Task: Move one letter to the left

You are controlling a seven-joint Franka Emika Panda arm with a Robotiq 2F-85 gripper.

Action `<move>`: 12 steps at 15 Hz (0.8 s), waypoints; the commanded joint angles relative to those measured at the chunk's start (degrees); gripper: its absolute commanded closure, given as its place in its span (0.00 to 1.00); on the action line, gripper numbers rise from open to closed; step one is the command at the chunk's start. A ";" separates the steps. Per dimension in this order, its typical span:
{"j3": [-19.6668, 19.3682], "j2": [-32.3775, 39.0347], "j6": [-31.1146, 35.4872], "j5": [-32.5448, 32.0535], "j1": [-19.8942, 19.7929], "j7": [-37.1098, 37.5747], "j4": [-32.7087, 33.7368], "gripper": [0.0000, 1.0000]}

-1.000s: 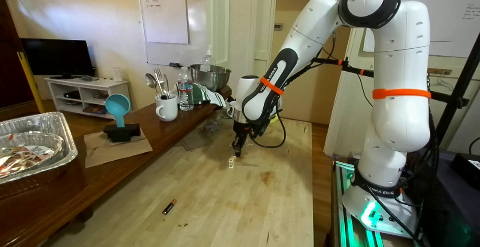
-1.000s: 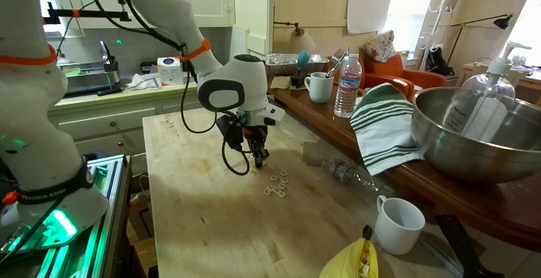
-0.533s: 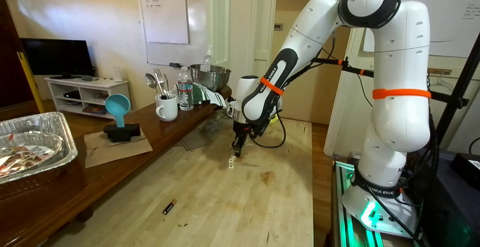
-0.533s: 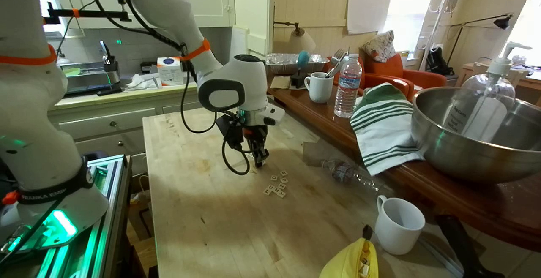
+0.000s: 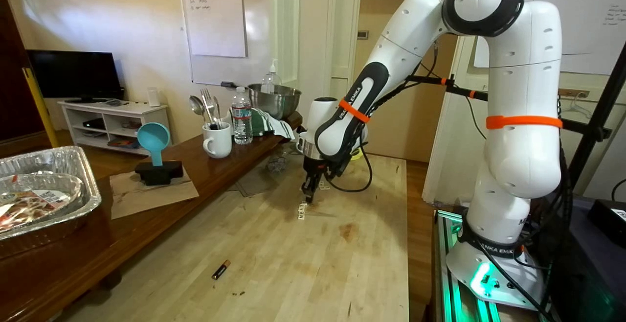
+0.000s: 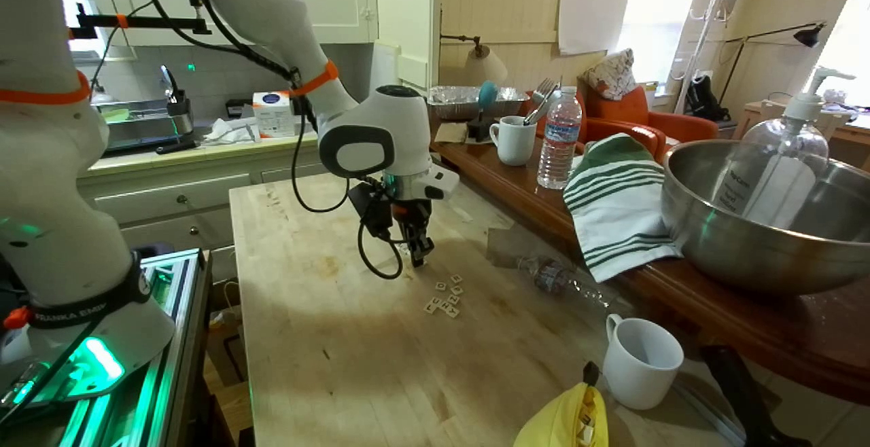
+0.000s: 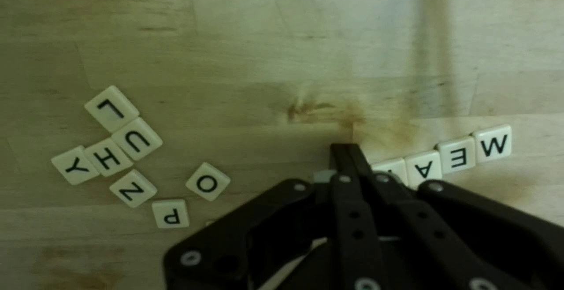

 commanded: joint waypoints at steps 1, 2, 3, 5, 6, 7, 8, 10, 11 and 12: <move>-0.17 -1.54 0.71 0.26 0.53 0.55 -0.67 1.00; 0.08 -2.02 0.62 0.68 0.44 0.16 -0.82 1.00; 0.62 -2.59 0.32 1.61 0.19 -0.70 -1.00 1.00; 2.24 -4.16 0.36 4.32 -0.40 -3.83 -1.75 1.00; 3.01 -5.03 0.08 5.81 -0.53 -5.60 -2.08 1.00; 3.80 -6.07 -0.45 7.60 -0.57 -7.52 -2.42 0.81; 4.41 -7.12 -1.60 9.21 -0.50 -9.42 -2.61 0.73; 4.90 -8.61 -1.87 10.95 0.11 -12.76 -2.98 0.60; 5.12 -9.33 -2.00 11.94 0.36 -14.58 -3.20 0.51; 5.06 -10.08 -2.01 12.39 0.76 -15.68 -3.52 0.45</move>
